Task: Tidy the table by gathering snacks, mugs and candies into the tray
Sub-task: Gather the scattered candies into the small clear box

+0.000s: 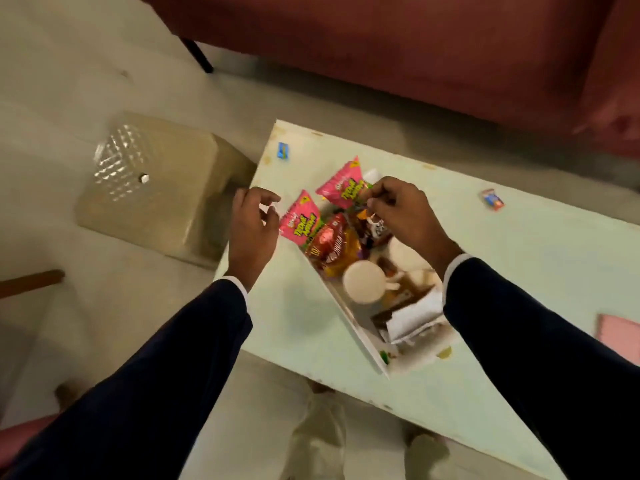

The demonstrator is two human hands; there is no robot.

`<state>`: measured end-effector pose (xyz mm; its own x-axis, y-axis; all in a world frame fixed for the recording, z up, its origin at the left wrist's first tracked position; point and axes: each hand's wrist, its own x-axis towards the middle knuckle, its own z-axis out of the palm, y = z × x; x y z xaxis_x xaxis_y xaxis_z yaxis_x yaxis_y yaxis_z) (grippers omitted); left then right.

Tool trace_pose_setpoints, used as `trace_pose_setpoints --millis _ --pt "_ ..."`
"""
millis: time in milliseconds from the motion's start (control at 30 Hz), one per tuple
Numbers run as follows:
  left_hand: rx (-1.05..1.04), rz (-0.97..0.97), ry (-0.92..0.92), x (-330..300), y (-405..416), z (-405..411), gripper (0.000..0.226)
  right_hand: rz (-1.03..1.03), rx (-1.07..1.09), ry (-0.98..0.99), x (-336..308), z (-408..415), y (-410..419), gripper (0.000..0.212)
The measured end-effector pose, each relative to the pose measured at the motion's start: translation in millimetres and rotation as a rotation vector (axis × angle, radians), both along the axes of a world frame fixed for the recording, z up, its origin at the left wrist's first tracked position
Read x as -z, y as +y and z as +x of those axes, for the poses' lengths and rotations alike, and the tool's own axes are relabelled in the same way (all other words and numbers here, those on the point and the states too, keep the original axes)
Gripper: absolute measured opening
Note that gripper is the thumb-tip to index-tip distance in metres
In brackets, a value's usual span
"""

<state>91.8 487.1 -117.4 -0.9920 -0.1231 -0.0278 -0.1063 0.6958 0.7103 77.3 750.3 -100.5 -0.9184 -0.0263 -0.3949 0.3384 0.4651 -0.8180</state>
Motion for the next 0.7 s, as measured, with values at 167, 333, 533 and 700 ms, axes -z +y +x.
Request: trace_pose_setpoints --millis 167,333,533,700 --pt "0.082 -0.068 -0.276 53.4 -56.7 -49.4 0.036 0.076 -0.065 0.013 14.6 -52.8 -60.5 0.014" --pt "0.383 -0.258 -0.315 85.9 -52.7 -117.3 0.066 0.085 0.013 0.051 33.3 -72.8 -77.0 0.018" --pt "0.537 -0.611 -0.085 117.9 -32.9 -172.2 0.059 0.003 0.105 0.096 53.5 -67.7 -39.8 0.014" --pt "0.662 -0.644 0.084 131.0 -31.1 -176.3 0.030 0.013 0.281 0.039 57.4 -45.7 14.6 0.016"
